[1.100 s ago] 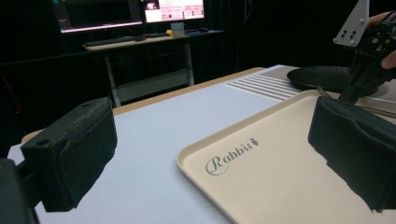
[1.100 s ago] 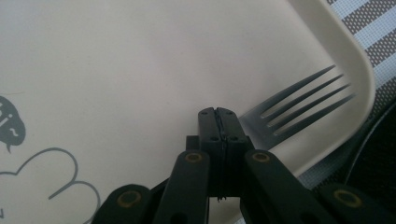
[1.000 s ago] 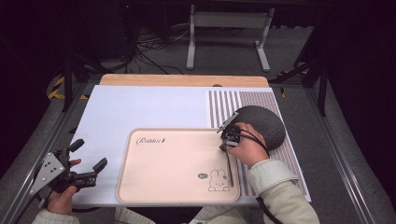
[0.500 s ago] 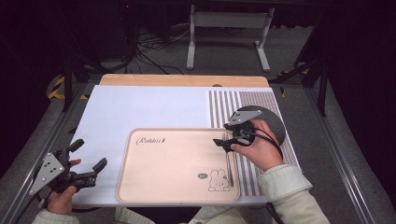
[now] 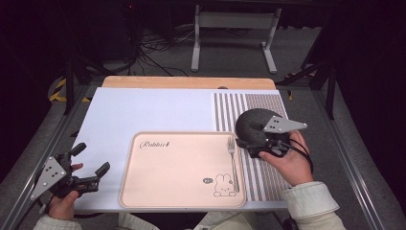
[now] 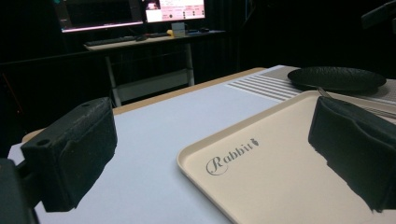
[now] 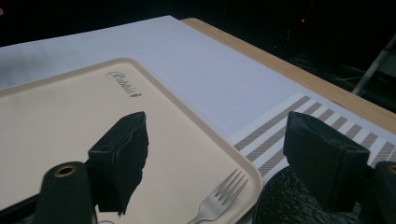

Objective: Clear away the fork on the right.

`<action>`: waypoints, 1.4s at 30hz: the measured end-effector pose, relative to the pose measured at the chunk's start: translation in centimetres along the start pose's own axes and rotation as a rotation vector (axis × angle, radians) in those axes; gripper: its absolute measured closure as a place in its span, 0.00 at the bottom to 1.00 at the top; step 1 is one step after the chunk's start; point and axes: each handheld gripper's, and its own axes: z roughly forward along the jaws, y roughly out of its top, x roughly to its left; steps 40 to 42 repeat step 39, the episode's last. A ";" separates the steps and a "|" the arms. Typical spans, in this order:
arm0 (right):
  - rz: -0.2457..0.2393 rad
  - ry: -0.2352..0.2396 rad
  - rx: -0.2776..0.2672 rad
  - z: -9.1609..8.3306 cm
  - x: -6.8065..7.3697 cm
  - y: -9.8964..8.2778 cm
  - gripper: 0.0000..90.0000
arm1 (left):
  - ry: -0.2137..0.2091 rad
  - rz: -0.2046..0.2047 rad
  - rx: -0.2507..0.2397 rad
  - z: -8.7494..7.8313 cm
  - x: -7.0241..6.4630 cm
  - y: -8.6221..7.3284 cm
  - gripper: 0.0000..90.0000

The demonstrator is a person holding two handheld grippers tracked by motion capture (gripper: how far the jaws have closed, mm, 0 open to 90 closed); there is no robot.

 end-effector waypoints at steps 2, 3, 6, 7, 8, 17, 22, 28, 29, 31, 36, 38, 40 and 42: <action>0.000 -0.010 -0.026 -0.8 -0.2 -0.5 0.23 | 0.001 -0.001 -0.001 0.0 0.0 0.0 0.02; 0.004 -0.013 -0.035 -1.0 -0.3 -0.8 0.23 | 0.001 -0.002 0.002 0.0 0.0 0.0 0.02; 0.000 -0.022 -0.082 -1.8 -0.7 -1.6 0.21 | 0.001 -0.004 0.002 0.0 0.0 0.0 0.02; 0.000 -0.022 -0.082 -1.8 -0.7 -1.6 0.21 | 0.001 -0.004 0.002 0.0 0.0 0.0 0.02; 0.007 -0.027 -0.094 -2.1 -0.8 -1.9 0.20 | 0.001 -0.004 0.002 0.0 0.0 0.0 0.02; 0.040 -0.067 -0.191 -3.8 -1.4 -5.0 0.19 | 0.002 -0.005 0.003 0.0 0.0 0.0 0.02; 0.062 -0.100 -0.221 -4.5 -1.8 -6.8 0.18 | 0.003 -0.002 0.003 0.0 0.0 0.0 0.02; 0.072 -0.114 -0.244 -4.4 -2.7 -8.6 0.18 | 0.006 -0.004 0.002 0.0 0.0 0.0 0.02; 0.073 -0.114 -0.245 -4.4 -2.7 -8.8 0.18 | 0.005 -0.005 0.003 0.0 0.0 0.0 0.02; 0.068 -0.111 -0.236 -4.2 -2.8 -9.4 0.18 | 0.003 -0.004 0.003 0.0 0.0 0.0 0.02; 0.084 -0.112 -0.198 -4.0 -2.8 -10.7 0.18 | 0.005 -0.004 -0.001 0.0 0.0 0.0 0.02; 0.083 -0.113 -0.211 -4.0 -2.8 -10.8 0.18 | 0.004 -0.004 -0.002 0.0 0.0 0.0 0.02; 0.086 -0.111 -0.216 -4.1 -2.7 -10.8 0.18 | 0.004 -0.004 -0.002 0.0 0.0 0.0 0.02; 0.086 -0.111 -0.216 -4.1 -2.7 -10.8 0.18 | 0.004 -0.004 -0.002 0.0 0.0 0.0 0.02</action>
